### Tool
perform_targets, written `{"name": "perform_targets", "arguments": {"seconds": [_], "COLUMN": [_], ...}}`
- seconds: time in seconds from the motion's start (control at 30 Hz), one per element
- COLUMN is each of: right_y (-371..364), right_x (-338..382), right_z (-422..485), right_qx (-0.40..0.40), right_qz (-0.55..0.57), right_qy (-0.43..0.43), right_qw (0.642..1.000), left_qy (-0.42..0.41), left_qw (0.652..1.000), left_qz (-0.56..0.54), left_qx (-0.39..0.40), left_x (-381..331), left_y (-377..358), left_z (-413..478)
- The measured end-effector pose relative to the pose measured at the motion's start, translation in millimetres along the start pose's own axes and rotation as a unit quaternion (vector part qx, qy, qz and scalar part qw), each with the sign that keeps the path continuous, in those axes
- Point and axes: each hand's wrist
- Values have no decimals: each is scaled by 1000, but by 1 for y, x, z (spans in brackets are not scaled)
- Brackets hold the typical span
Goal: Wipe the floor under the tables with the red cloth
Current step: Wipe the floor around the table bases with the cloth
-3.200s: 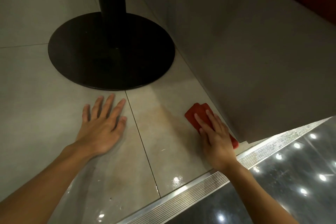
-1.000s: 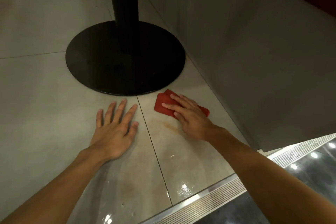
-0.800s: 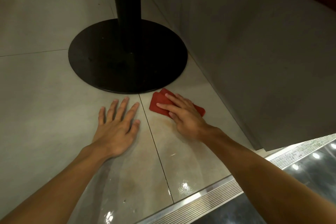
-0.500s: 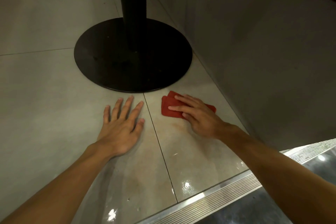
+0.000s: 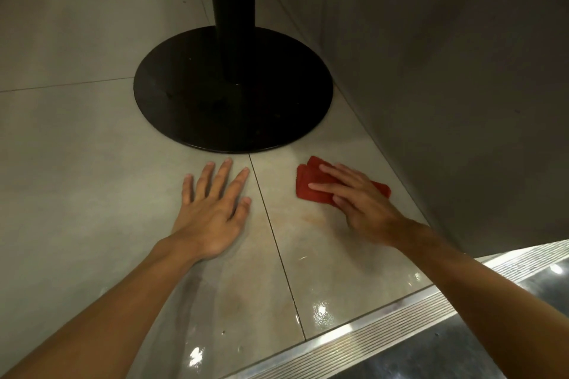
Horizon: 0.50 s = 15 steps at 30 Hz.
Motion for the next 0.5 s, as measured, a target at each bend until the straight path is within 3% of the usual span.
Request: {"name": "perform_targets", "arguments": {"seconds": [0.17, 0.33, 0.5], "right_y": [-13, -16, 1], "right_x": [26, 22, -14], "right_z": [11, -10, -37], "right_qx": [0, 10, -68], "right_qz": [5, 4, -8], "right_qy": [-33, 52, -90], "right_qw": [999, 999, 994], "left_qy": [4, 6, -3], "left_qw": [1000, 1000, 1000], "left_qz": [1, -1, 0], "left_qx": [4, 2, 0], "left_x": [-1, -2, 1], "left_y": [0, 1, 0], "left_z": [0, 0, -1]}}
Point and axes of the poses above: each hand's wrist, its own z-axis towards the middle knuckle, its own y-axis out of the back of the hand, x = y × z, and after that the axes turned 11 degrees about -y, right-handed
